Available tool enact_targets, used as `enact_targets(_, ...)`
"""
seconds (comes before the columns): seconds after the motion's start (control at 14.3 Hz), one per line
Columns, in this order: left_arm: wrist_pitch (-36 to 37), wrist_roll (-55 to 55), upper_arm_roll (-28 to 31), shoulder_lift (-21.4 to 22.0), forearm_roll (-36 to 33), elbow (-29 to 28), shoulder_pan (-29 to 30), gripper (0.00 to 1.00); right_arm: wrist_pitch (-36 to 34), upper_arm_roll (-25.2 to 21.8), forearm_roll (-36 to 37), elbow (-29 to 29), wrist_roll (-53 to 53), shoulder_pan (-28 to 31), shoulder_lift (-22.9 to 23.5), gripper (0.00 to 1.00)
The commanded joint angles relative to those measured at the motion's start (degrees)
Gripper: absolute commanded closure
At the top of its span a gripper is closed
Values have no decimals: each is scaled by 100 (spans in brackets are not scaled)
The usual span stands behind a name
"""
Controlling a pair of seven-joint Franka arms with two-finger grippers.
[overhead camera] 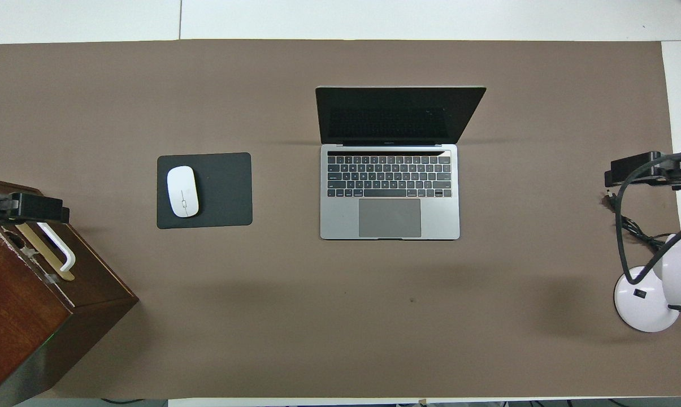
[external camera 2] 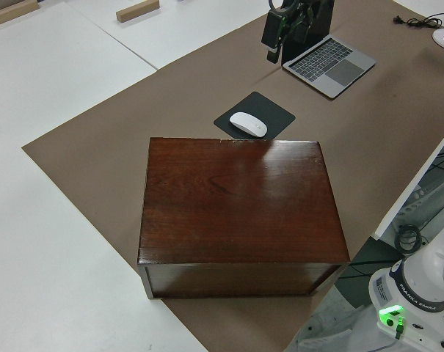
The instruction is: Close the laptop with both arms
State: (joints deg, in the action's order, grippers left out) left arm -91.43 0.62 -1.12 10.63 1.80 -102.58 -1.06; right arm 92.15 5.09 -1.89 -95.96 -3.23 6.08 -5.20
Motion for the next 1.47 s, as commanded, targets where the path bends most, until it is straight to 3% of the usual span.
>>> enact_targets(0.0,-77,-9,-11,79,-84,-104,-9,0,-31,45,57,-1,7,78,-8,0)
enact_targets(0.7,-103,-18,-11,71,-75,-78,9,0,66,18,-40,77,-2,112,10,0)
enact_targets(1.19,-86,0,-11,71,-84,-69,9,0,891,-8,57,236,-46,288,167,0)
enact_targets(1.4,-112,26,-11,62,-84,-52,18,0,1680,-8,48,253,-90,394,422,0)
